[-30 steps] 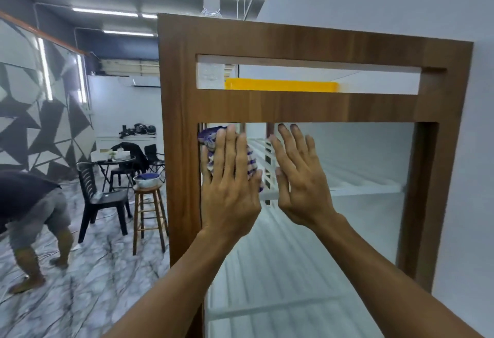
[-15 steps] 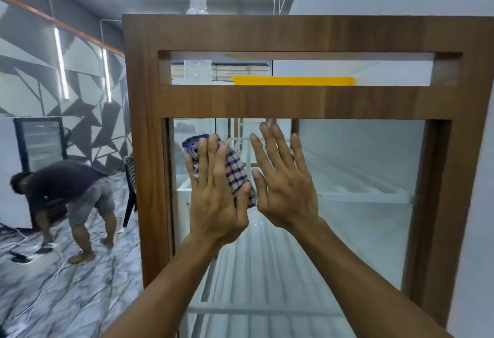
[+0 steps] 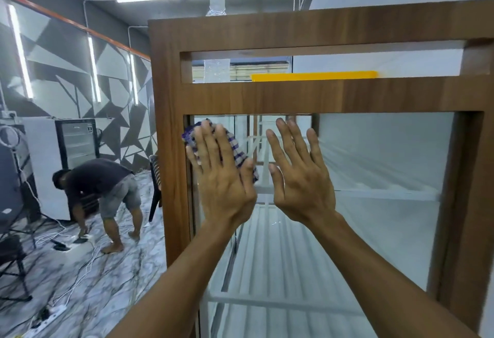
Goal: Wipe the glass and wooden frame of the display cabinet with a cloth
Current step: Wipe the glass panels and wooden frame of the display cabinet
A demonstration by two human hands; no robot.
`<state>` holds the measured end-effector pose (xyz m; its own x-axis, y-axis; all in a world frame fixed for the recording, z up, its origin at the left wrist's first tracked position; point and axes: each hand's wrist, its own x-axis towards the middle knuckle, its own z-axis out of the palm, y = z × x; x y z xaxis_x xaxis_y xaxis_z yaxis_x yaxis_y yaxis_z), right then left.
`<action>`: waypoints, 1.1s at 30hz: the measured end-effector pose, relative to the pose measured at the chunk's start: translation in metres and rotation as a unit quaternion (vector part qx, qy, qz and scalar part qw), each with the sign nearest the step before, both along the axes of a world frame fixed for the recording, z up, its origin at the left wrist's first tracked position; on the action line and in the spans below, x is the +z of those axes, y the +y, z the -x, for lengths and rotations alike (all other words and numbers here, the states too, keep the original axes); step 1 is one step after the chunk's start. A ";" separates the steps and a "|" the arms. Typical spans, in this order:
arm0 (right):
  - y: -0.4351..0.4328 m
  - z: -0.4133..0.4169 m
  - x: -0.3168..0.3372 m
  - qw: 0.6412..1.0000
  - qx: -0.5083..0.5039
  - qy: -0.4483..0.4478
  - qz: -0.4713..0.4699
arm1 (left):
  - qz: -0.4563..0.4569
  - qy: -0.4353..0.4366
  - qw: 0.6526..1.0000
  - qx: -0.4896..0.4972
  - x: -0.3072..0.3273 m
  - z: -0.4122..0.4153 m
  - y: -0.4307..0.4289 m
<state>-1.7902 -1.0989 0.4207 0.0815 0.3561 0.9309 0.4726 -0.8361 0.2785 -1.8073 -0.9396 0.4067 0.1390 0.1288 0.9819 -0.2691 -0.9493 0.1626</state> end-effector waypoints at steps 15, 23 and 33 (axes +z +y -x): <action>-0.079 -0.001 -0.003 0.993 -0.085 0.014 -0.083 | -0.221 -0.007 0.975 -0.038 0.010 -0.013 -0.086; -0.153 -0.004 -0.019 0.976 -0.138 0.006 -0.166 | -0.323 -0.004 0.945 -0.044 0.023 -0.016 -0.150; -0.177 -0.006 -0.077 0.952 -0.154 -0.025 -0.264 | -0.421 0.003 0.906 -0.032 0.041 -0.027 -0.207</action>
